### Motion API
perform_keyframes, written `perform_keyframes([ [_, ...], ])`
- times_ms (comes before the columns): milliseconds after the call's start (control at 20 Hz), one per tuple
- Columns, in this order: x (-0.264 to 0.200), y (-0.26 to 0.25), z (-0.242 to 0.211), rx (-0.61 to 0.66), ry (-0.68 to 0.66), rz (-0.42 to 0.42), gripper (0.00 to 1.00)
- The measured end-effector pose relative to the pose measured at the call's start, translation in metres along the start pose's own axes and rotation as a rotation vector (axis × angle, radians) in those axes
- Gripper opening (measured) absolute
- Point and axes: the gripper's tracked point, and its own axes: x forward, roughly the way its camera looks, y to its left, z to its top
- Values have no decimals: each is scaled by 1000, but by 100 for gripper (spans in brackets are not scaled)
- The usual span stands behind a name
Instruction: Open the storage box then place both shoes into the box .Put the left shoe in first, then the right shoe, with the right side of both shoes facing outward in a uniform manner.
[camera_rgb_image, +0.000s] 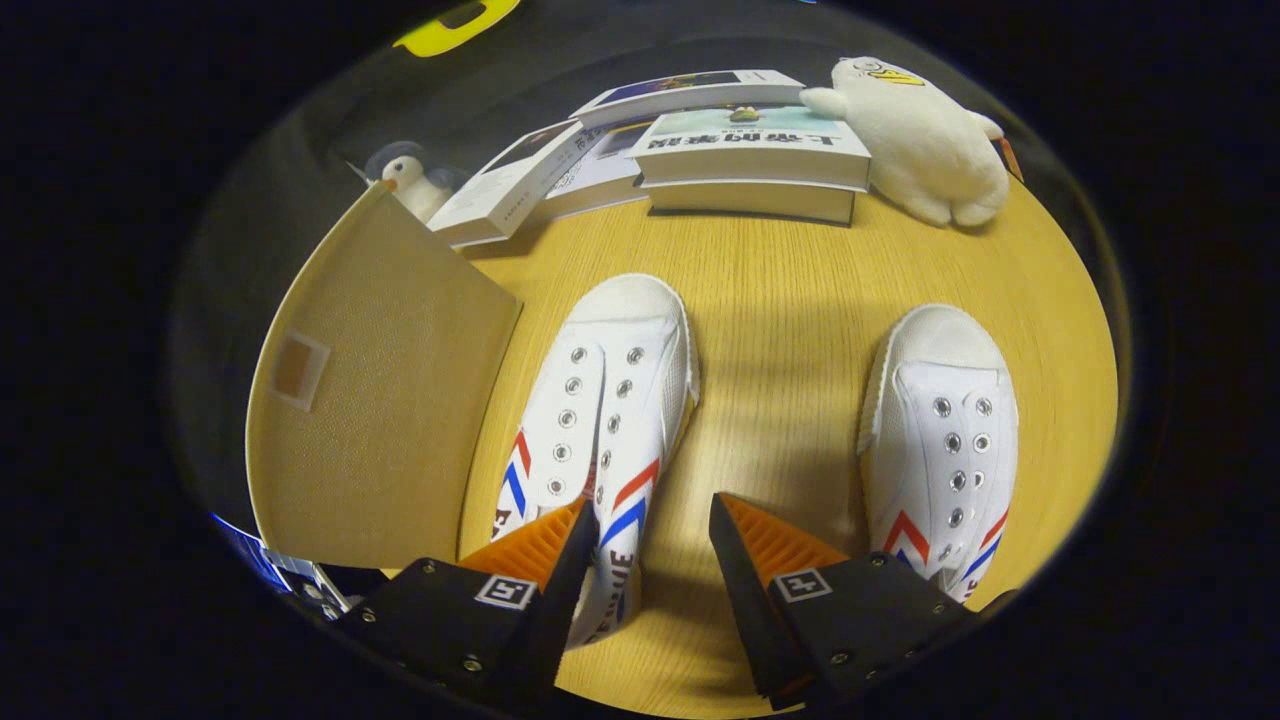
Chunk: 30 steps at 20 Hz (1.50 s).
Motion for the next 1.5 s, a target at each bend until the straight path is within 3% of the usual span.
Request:
perform_keyframes([
  [100, 0, 11, 1, -23, -7, 45, 64],
  [150, 1, 14, 3, -26, -5, 50, 53],
  [200, -2, 11, 4, -33, -9, 43, 27],
  [250, 1, 11, 4, 5, -13, 42, 27],
  [350, -4, 12, 6, 94, -14, 44, 5],
  [850, -34, 20, 22, 205, 8, 147, 5],
  [1500, -147, 87, 76, 101, -115, 217, 5],
])
